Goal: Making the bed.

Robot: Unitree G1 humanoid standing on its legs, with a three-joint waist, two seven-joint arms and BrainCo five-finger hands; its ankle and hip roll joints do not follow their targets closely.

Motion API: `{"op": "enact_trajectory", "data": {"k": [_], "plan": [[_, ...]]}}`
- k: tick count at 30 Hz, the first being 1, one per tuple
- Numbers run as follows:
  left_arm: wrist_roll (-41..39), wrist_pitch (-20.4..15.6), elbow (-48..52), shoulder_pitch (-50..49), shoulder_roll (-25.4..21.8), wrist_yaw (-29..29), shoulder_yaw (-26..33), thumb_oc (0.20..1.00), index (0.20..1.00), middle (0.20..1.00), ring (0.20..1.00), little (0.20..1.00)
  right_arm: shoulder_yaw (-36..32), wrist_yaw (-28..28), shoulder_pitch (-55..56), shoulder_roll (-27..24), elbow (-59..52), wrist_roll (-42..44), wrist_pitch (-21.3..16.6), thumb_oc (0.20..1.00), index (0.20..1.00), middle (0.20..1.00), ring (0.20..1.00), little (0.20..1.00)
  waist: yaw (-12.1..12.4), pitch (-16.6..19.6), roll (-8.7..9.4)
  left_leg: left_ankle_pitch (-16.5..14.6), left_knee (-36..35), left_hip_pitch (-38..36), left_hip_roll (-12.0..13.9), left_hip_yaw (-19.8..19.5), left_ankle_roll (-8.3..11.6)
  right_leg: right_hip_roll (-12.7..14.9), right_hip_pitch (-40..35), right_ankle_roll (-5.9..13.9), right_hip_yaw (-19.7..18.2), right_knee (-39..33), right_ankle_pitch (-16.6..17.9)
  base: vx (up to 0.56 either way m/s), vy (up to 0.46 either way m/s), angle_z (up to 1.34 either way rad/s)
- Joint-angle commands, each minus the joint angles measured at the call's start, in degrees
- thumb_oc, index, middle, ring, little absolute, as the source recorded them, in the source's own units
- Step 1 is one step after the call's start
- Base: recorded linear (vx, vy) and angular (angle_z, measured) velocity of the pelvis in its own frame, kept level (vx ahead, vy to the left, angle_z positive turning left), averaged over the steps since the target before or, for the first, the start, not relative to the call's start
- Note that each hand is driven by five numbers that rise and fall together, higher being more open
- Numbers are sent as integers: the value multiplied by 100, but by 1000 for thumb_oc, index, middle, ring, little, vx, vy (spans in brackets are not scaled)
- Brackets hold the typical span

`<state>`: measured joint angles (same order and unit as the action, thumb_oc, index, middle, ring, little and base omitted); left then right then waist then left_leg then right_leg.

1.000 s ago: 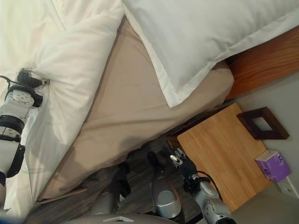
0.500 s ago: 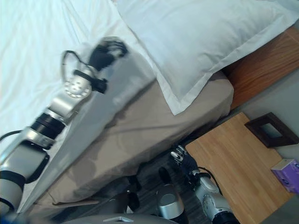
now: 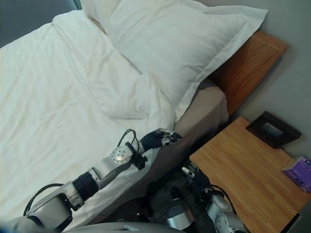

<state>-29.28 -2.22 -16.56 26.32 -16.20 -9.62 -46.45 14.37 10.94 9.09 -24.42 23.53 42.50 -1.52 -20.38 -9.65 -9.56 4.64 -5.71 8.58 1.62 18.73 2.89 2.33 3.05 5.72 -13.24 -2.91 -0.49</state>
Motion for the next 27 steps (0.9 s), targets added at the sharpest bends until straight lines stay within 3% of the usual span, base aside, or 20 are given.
{"op": "enact_trajectory", "data": {"k": [1,7,8,11,12,13,16,22,27], "plan": [[-531,-211,152,518,18,-200,201,1000,1000,1000,1000,1000,128,3,-24,-147,-260,-190,-122,1000,1000,1000,1000,1000,-47,43,36,-374,71,-970,53,-46,98,11,252,179,399,-209,487,0,0,0],[-1503,-430,1590,824,-368,-239,691,1000,1000,1000,1000,1000,36,14,22,-121,-109,-229,-174,1000,1000,1000,1000,1000,99,171,49,-340,71,-1002,51,-177,111,31,135,171,511,-209,457,0,-28,5],[-2014,-653,2201,859,-449,-222,1170,1000,1000,1000,1000,1000,-92,31,78,-64,-37,-198,-242,1000,1000,1000,1000,1000,167,240,87,-349,71,-1044,51,-238,115,30,72,174,569,-209,422,1,-36,11],[-2270,-941,2459,785,-393,-70,1686,1000,1000,1000,1000,1000,-249,14,94,-20,-34,-207,-334,1000,1000,1000,1000,1000,246,339,143,-345,71,-1047,61,-270,122,21,51,164,600,-209,414,8,-47,8],[-2410,-1247,2759,691,-395,84,2314,1000,1000,1000,1000,1000,-470,-62,85,31,44,-207,-442,1000,1000,1000,1000,1000,309,401,209,-370,71,-1099,58,-318,119,23,-24,162,645,-209,379,3,-52,10],[-2410,-1245,2761,690,-398,85,2317,1000,1000,1000,1000,1000,-467,-62,82,32,44,-206,-442,1000,1000,1000,1000,1000,314,413,208,-358,71,-1079,62,-312,123,19,-2,158,639,-209,392,8,-47,8],[-2648,-1671,3069,2,-447,291,3540,1000,1000,1000,1000,1000,-1180,-342,-24,44,108,-202,-715,1000,1000,1000,1000,1000,464,523,325,-406,71,-1155,61,-395,112,15,-126,137,712,-209,317,18,-29,7],[-2758,-1661,2900,-1368,-746,213,4801,1000,1000,1000,1000,1000,-2275,-726,-133,-237,127,-320,-989,1000,1000,1000,1000,1000,711,603,473,-406,71,-1175,69,-503,94,7,-228,103,828,-209,265,15,-13,12],[-2726,-1624,2422,-2208,-465,384,5404,1000,1000,1000,1000,1000,-2798,-932,-292,-424,-110,-417,-1131,1000,1000,1000,1000,1000,942,602,594,-411,71,-1171,61,-663,58,31,-305,78,958,-209,206,8,-8,17]]}}
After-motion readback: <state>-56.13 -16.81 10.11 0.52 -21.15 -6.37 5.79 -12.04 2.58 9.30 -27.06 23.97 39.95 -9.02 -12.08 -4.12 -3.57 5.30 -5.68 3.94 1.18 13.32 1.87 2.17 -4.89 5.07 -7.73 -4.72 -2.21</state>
